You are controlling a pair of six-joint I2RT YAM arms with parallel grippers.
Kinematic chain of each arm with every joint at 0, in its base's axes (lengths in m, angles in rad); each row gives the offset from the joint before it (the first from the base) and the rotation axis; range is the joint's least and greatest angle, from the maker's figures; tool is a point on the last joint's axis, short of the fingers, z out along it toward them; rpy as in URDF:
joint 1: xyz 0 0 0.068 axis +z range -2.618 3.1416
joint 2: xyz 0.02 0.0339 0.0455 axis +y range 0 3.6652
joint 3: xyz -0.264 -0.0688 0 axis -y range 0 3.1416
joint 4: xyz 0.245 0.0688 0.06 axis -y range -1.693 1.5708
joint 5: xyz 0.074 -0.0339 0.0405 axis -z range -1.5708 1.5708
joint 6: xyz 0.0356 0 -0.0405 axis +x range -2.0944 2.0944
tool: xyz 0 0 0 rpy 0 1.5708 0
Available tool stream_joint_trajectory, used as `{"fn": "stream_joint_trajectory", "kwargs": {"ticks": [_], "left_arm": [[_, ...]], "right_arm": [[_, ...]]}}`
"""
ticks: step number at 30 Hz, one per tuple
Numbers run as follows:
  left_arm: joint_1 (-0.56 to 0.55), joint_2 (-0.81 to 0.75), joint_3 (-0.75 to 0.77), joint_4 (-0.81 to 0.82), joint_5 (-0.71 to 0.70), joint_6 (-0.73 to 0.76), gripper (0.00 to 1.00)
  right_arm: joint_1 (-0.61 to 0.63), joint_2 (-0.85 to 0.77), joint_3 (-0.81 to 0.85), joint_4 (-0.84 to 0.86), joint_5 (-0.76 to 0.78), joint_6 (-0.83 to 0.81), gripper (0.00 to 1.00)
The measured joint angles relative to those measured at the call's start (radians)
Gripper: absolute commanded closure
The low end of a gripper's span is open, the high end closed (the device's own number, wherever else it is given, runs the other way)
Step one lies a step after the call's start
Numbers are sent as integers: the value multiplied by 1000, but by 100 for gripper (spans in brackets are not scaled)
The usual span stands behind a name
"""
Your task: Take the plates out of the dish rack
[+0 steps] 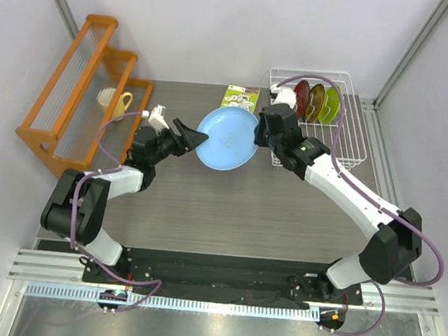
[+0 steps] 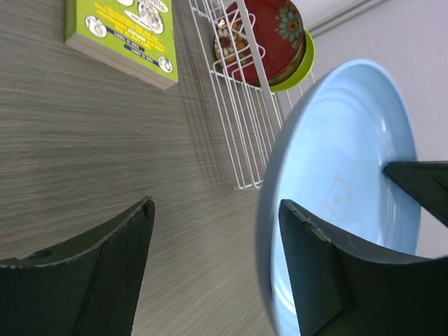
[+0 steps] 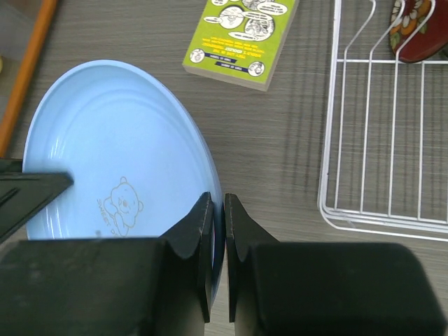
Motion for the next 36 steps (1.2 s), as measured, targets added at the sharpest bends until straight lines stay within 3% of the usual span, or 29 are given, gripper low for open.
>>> {"fn": "stream_joint_trajectory", "kwargs": {"ticks": [1, 3, 4, 5, 8, 9, 11, 15, 22, 27, 33, 36], "left_arm": [[0, 9, 0, 5, 4, -8, 38], [0, 26, 0, 27, 19, -21, 57], [0, 33, -1, 45, 29, -28, 72], [-1, 38, -2, 61, 35, -39, 79], [-5, 42, -5, 95, 52, -50, 99], [-5, 42, -6, 103, 54, -50, 100], [-5, 42, -6, 103, 56, -42, 100], [-5, 35, -7, 42, 43, -12, 100], [-5, -31, 55, -328, -60, 179, 100], [-5, -48, 63, -507, -171, 301, 100], [-2, -34, 63, -608, -298, 381, 100], [3, -13, 63, -622, -336, 395, 92]], "right_arm": [[0, -7, -6, 10, -5, 6, 99], [0, -19, -22, 27, -15, 16, 99], [0, -24, -28, 30, -21, 22, 99], [0, -24, -33, 32, -24, 27, 99], [0, -25, -52, 39, -36, 39, 86], [0, -25, -57, 40, -36, 42, 66], [-1, -25, -62, 49, -39, 55, 38], [-1, -34, -63, 72, -26, 54, 22], [-33, -47, -52, 57, 146, -64, 20], [-158, 20, 23, 37, 222, -138, 23], [-335, 201, 147, 50, 229, -188, 30], [-371, 322, 240, 55, 253, -236, 32]]}}
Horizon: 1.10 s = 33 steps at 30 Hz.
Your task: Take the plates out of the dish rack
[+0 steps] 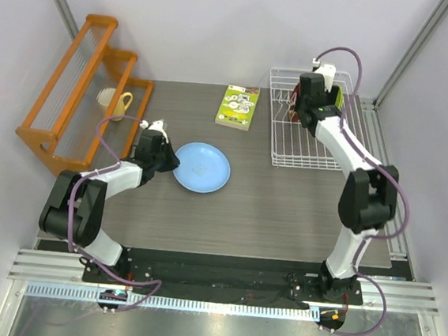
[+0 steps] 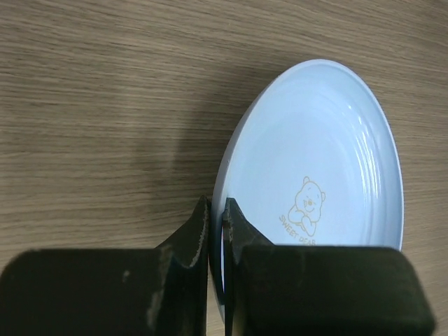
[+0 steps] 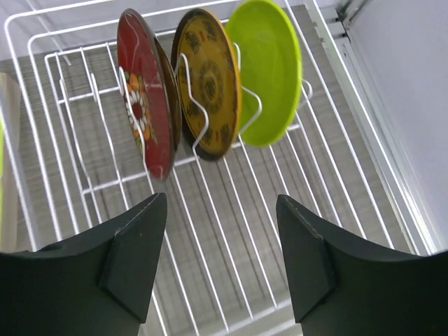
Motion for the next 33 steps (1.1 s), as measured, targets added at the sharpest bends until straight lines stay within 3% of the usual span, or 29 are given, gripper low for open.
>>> {"fn": "stream_joint_trajectory", "kwargs": {"ticks": [3, 6, 7, 17, 24, 25, 27, 33], "left_arm": [[3, 22, 12, 1, -8, 4, 58], [3, 52, 28, 0, -39, 20, 37], [3, 58, 29, -1, -45, 23, 35], [3, 50, 32, -30, -120, 57, 29], [3, -13, 71, -47, -125, 64, 29], [3, -21, 72, -47, -125, 64, 29], [3, -40, 72, -49, -125, 64, 29], [3, -58, 72, -53, -125, 63, 30]], "right_arm": [[-7, 141, 120, 19, 0, -45, 32], [-10, 261, 232, 26, -2, -84, 33], [-12, 289, 262, 24, -2, -94, 33], [-45, 520, 525, 24, 1, -184, 41], [-72, 566, 567, 27, -38, -200, 78], [-70, 567, 570, 26, -40, -205, 89], [-69, 567, 578, 21, -53, -210, 97], [-73, 567, 589, 23, -84, -210, 99]]}}
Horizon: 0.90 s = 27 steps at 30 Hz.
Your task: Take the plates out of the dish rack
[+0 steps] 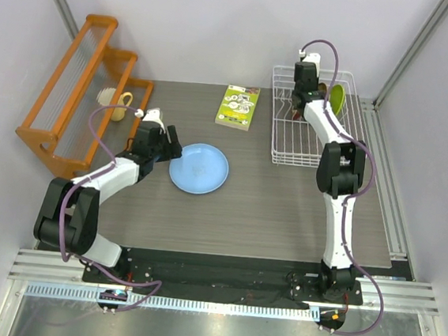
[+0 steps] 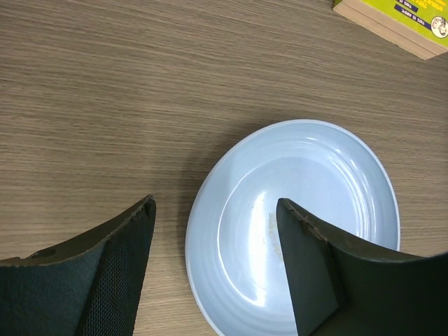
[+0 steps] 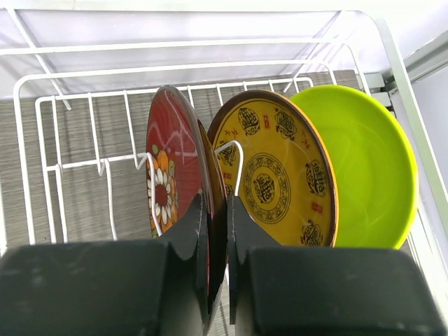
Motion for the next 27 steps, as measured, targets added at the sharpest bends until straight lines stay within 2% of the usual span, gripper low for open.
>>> {"fn": "stream_joint_trajectory", "kwargs": {"ticks": [4, 8, 11, 14, 18, 23, 27], "left_arm": [[0, 0, 0, 0, 1, -2, 30], [0, -2, 0, -4, 7, -3, 29], [0, -12, 0, -13, 8, -3, 21], [0, -37, 0, -20, 13, -2, 20], [0, -85, 0, -20, 30, -4, 8], [0, -124, -11, 27, 116, -32, 4], [0, -124, -35, 115, 224, -98, 4]], "right_arm": [[19, 0, -9, 23, 39, -19, 99], [53, -27, -85, 119, 137, -82, 99], [78, -84, -162, 158, 202, -137, 99], [99, -158, -224, 180, 240, -168, 99], [120, -303, -327, 199, 271, -173, 99], [157, -563, -471, 161, 262, -102, 99], [205, -732, -551, 100, 166, 13, 99]]}}
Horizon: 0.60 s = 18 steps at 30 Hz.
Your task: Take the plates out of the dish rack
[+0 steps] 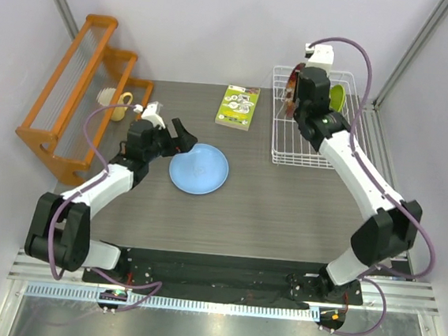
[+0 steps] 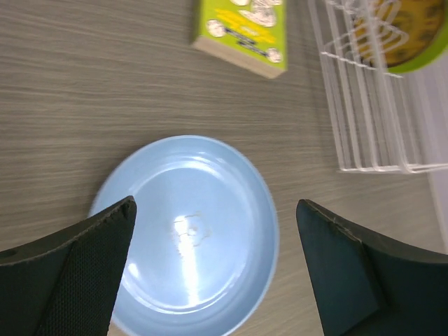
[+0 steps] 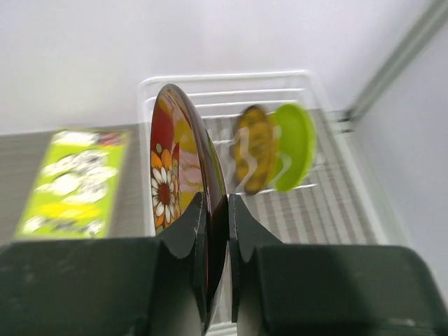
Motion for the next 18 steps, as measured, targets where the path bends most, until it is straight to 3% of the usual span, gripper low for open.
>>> {"fn": "stream_joint_trajectory", "kwargs": {"ticks": [6, 18], "left_arm": [[0, 60, -47, 232, 187, -150, 0], [-23, 358, -101, 853, 402, -536, 5]], "right_arm": [[49, -147, -166, -78, -238, 207, 99], [85, -170, -429, -62, -552, 463, 99]]}}
